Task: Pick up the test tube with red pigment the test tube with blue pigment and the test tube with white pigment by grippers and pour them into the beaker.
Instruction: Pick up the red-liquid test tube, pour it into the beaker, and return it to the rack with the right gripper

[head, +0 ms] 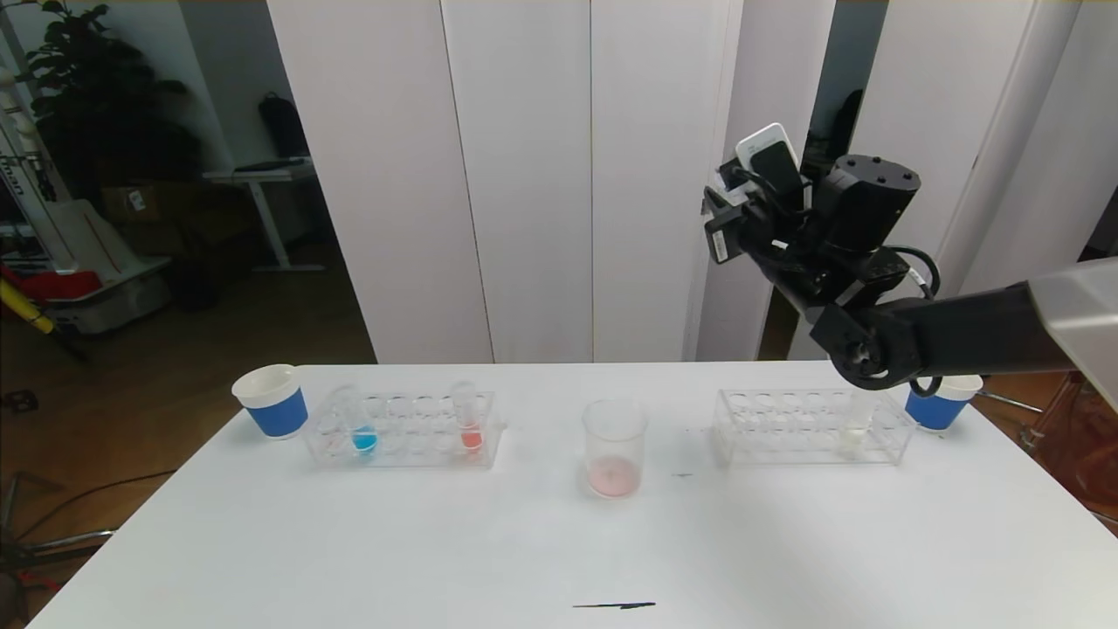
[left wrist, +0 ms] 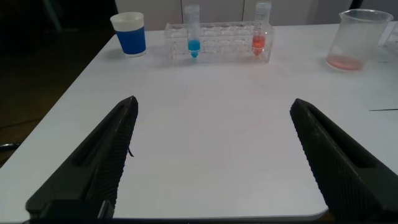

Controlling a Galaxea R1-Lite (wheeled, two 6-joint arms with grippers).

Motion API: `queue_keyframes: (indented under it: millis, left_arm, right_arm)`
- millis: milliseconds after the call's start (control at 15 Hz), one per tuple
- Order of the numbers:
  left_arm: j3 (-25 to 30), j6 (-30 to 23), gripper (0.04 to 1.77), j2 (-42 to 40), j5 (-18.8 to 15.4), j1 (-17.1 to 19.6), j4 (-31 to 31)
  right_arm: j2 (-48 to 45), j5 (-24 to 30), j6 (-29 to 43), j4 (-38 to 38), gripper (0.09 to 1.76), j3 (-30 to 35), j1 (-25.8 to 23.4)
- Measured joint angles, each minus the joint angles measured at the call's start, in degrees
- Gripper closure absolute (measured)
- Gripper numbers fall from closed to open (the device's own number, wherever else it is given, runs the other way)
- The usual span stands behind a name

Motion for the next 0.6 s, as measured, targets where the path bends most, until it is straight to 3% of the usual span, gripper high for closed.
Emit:
queue_keyframes:
  millis: [267, 600]
  left_arm:
    - [0.0, 0.0, 0.06, 0.0, 0.0, -0.02, 0.0]
    - [0.0, 0.0, 0.06, 0.0, 0.02, 0.0, 0.0]
  right_arm:
    - [-5.6, -5.03, 18.12, 7.72, 1.27, 6.69, -5.4]
    - [-12.48, -5.25, 23.05, 11.53, 1.27, 15.52, -17.88]
